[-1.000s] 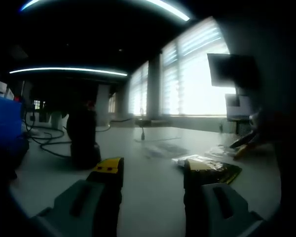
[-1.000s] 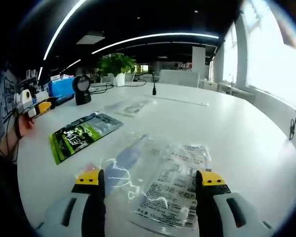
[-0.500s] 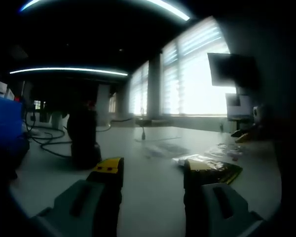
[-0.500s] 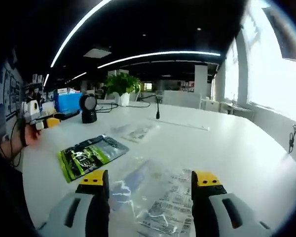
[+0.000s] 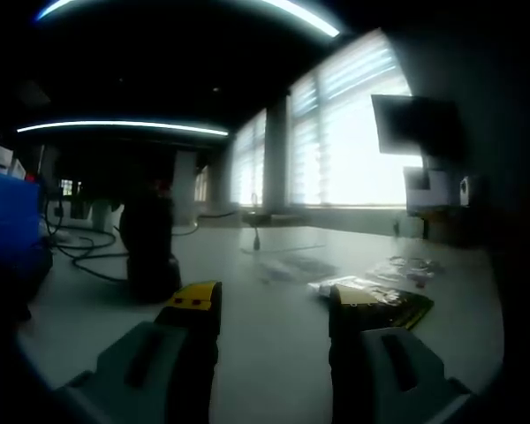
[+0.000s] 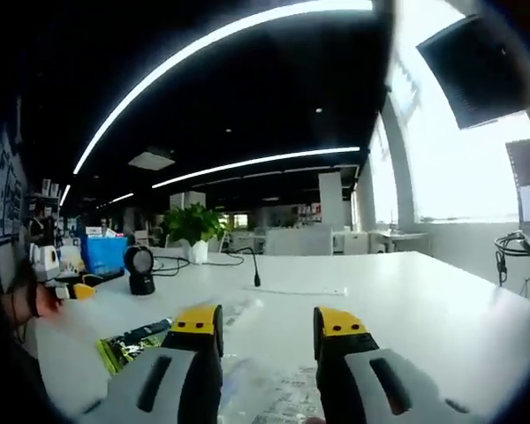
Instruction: Clip sheet goods on table flip sheet goods clip sheet goods scan sheet goods put sheet goods back to table
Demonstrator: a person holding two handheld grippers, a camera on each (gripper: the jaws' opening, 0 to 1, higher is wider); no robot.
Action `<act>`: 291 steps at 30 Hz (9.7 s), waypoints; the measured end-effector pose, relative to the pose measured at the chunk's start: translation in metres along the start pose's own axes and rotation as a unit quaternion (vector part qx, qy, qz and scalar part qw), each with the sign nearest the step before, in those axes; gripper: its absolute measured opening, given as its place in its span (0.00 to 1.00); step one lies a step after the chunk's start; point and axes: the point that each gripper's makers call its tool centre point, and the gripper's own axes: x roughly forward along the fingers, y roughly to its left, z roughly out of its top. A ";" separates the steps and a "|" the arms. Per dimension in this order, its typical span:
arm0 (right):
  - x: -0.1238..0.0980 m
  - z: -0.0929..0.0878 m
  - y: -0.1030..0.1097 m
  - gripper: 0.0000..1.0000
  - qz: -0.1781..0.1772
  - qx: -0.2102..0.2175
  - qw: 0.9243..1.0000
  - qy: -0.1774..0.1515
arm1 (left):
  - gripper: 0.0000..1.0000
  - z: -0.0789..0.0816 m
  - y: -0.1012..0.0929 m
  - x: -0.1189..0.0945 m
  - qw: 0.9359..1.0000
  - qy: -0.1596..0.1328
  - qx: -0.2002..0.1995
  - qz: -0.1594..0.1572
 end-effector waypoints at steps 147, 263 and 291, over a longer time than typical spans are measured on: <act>0.043 -0.020 0.007 0.00 0.152 0.038 0.967 0.201 | 0.41 -0.001 -0.002 0.001 1.000 0.002 0.005 -0.005; 0.199 0.062 0.195 0.00 0.257 0.091 0.952 0.141 | 0.41 0.002 0.000 -0.001 1.000 -0.006 -0.009 -0.009; 0.247 0.025 0.139 0.00 0.196 0.042 0.961 0.189 | 0.41 0.001 0.000 0.000 1.000 -0.003 -0.008 -0.010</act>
